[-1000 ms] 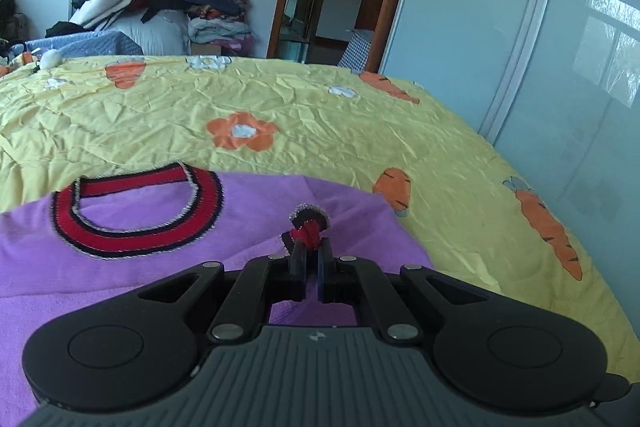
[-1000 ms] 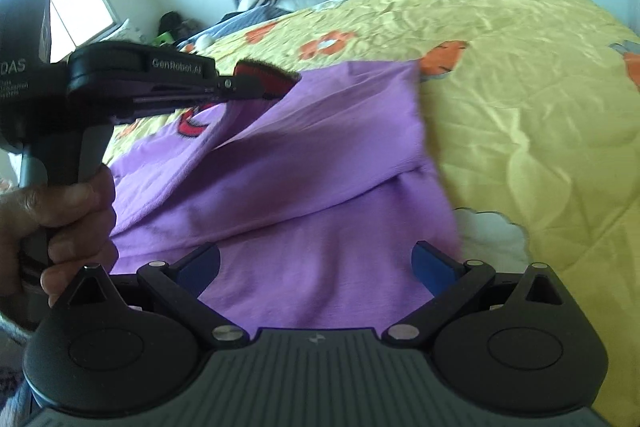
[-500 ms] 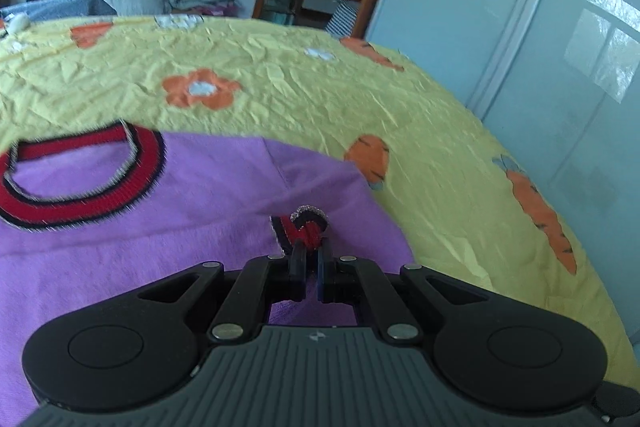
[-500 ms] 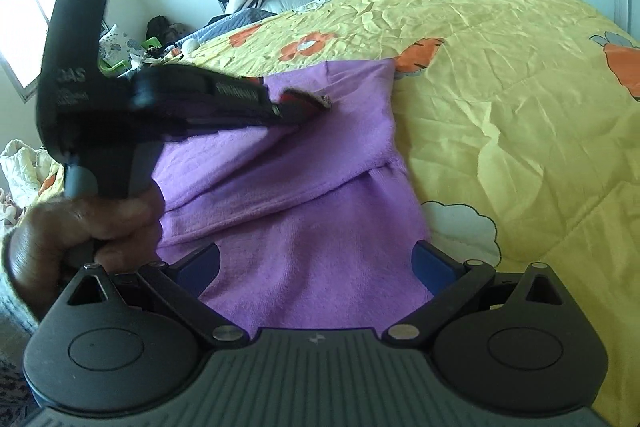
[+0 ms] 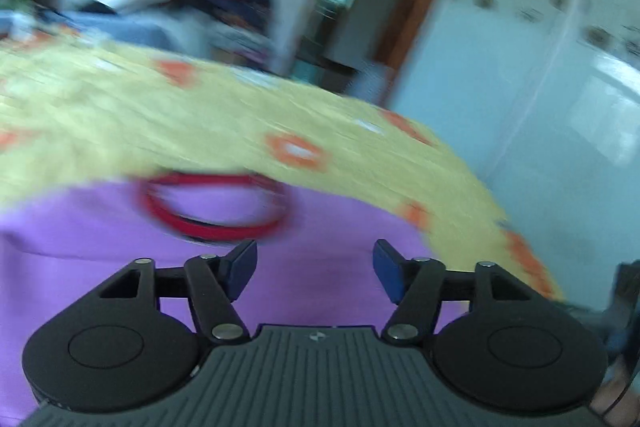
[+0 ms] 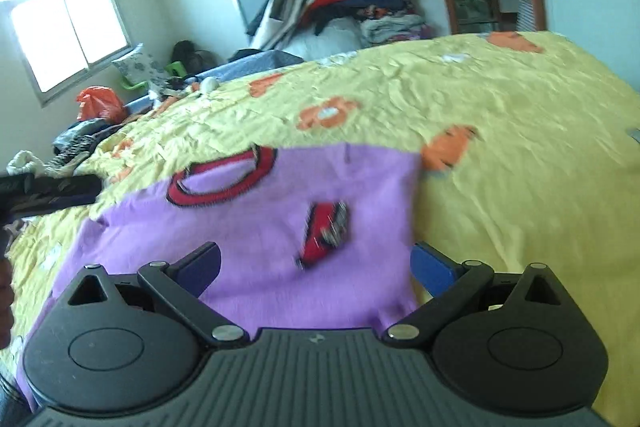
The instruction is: Fold small clothes
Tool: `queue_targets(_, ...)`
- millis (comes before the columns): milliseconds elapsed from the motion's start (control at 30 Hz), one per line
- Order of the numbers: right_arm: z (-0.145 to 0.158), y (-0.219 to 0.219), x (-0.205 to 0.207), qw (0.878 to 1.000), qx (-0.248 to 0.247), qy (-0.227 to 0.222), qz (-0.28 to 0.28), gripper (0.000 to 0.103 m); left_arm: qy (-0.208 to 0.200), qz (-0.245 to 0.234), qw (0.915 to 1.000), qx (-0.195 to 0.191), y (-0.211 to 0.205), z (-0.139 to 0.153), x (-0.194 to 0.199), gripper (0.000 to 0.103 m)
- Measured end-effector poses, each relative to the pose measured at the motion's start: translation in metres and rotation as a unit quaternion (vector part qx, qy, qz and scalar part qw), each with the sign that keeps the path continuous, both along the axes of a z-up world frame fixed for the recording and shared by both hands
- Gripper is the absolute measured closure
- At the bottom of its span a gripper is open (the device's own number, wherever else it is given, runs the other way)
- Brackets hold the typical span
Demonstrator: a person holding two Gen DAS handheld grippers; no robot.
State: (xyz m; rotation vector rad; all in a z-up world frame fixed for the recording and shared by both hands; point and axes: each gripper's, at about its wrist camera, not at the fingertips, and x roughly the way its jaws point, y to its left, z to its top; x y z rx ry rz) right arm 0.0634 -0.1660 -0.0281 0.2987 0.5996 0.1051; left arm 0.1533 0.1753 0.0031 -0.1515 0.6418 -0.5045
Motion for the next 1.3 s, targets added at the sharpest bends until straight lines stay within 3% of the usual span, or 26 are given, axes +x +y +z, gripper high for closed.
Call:
queue_targets(33,0.0,0.0,0.008,1.0,0.003,-0.003,0.007,0.006,0.006,0.024,0.9997,0.006,0.021,-0.002,0.006,0.033)
queue_targets(100,-0.002,0.004,0.026,1.0,0.005,0.008,0.019,0.036,0.03,0.058,0.9979,0.009,0.057,-0.011,0.02,0.032)
queue_targets(167,-0.01,0.008,0.044,0.999,-0.007,0.036,0.014,0.053,0.047,0.084,0.9951,0.023,0.082,-0.024,0.032,0.032)
queue_targets(233,-0.022,0.013,0.059,0.997,-0.03,0.066,0.007,0.054,0.058,0.107,0.9916,0.043,0.099,-0.039,0.042,0.032)
queue_targets(300,-0.028,0.023,0.062,0.994,-0.084,0.074,0.001,0.084,0.077,0.123,0.9879,0.056,0.11,-0.052,0.049,0.032)
queue_targets(367,-0.03,0.031,0.057,0.99,-0.124,0.067,0.005,0.093,0.09,0.142,0.9821,0.085,0.125,-0.064,0.056,0.034)
queue_targets(400,-0.03,0.033,0.054,0.989,-0.133,0.066,0.008,0.096,0.093,0.148,0.98,0.096,0.129,-0.072,0.058,0.034)
queue_targets(433,-0.031,0.036,0.052,0.986,-0.153,0.063,0.008,0.096,0.072,0.149,0.9806,0.105,0.137,-0.077,0.057,0.026)
queue_targets(533,-0.033,0.037,0.044,0.98,-0.189,0.061,0.004,0.098,0.066,0.168,0.9741,0.137,0.142,-0.078,0.057,0.026)
queue_targets(633,-0.031,0.038,0.037,0.974,-0.218,0.066,-0.004,0.098,0.065,0.213,0.9648,0.14,0.153,-0.064,0.052,0.032)
queue_targets(700,-0.028,0.033,0.033,0.975,-0.209,0.073,-0.013,0.097,0.052,0.219,0.9695,0.097,0.163,-0.047,0.039,0.036)
queue_targets(767,-0.018,0.031,0.026,0.98,-0.191,0.058,-0.016,0.097,0.043,0.191,0.9794,0.05,0.164,-0.032,0.026,0.036)
queue_targets(900,-0.003,0.049,0.028,0.989,-0.145,0.024,0.028,0.097,0.035,0.095,0.9949,-0.004,0.136,-0.023,0.012,0.029)
queue_targets(1000,-0.01,0.072,0.046,0.987,-0.146,0.021,0.07,0.097,0.047,0.076,0.9952,0.039,0.109,-0.04,0.018,0.029)
queue_targets(1067,-0.02,0.082,0.059,0.982,-0.165,0.046,0.083,0.097,0.073,0.081,0.991,0.077,0.102,-0.06,0.025,0.033)
queue_targets(1100,-0.026,0.084,0.061,0.978,-0.182,0.062,0.083,0.098,0.069,0.084,0.9895,0.095,0.103,-0.069,0.023,0.033)
queue_targets(1167,-0.031,0.078,0.053,0.972,-0.219,0.045,0.077,0.098,0.032,0.096,0.9819,0.16,0.105,-0.077,0.012,0.029)
queue_targets(1200,-0.032,0.071,0.049,0.97,-0.227,0.045,0.068,0.098,0.043,0.115,0.9802,0.155,0.117,-0.079,0.011,0.015)
queue_targets(1300,-0.026,0.048,0.04,0.978,-0.191,0.06,0.061,0.097,0.062,0.145,0.9789,0.129,0.145,-0.069,0.004,0.022)
